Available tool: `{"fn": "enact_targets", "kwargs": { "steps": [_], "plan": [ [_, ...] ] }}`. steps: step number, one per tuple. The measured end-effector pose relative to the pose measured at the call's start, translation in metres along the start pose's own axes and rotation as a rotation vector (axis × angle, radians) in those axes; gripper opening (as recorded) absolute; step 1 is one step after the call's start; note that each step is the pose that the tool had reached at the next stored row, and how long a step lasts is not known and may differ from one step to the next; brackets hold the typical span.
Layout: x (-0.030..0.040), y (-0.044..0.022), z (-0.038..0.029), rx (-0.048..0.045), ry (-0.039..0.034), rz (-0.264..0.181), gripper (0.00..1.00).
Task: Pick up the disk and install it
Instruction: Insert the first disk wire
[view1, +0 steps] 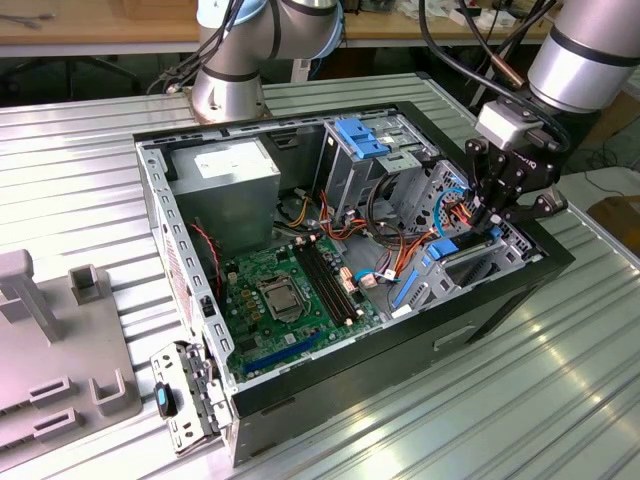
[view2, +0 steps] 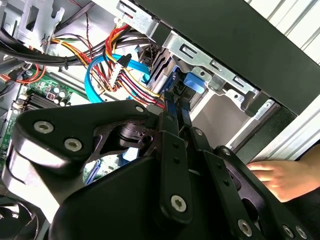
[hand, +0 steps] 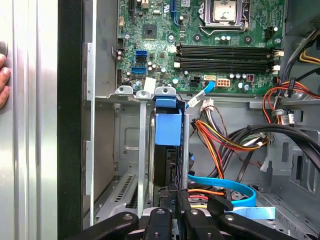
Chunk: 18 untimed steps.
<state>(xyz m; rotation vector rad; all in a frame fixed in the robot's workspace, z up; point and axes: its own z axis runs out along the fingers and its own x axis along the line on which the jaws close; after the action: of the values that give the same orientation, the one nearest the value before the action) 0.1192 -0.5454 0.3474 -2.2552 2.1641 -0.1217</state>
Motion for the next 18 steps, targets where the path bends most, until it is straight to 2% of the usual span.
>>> {"fn": "enact_targets", "kwargs": {
  "steps": [18],
  "plan": [
    [0.0004,0.0002,0.0025,0.001,-0.0004,-0.009,0.16]
  ]
}}
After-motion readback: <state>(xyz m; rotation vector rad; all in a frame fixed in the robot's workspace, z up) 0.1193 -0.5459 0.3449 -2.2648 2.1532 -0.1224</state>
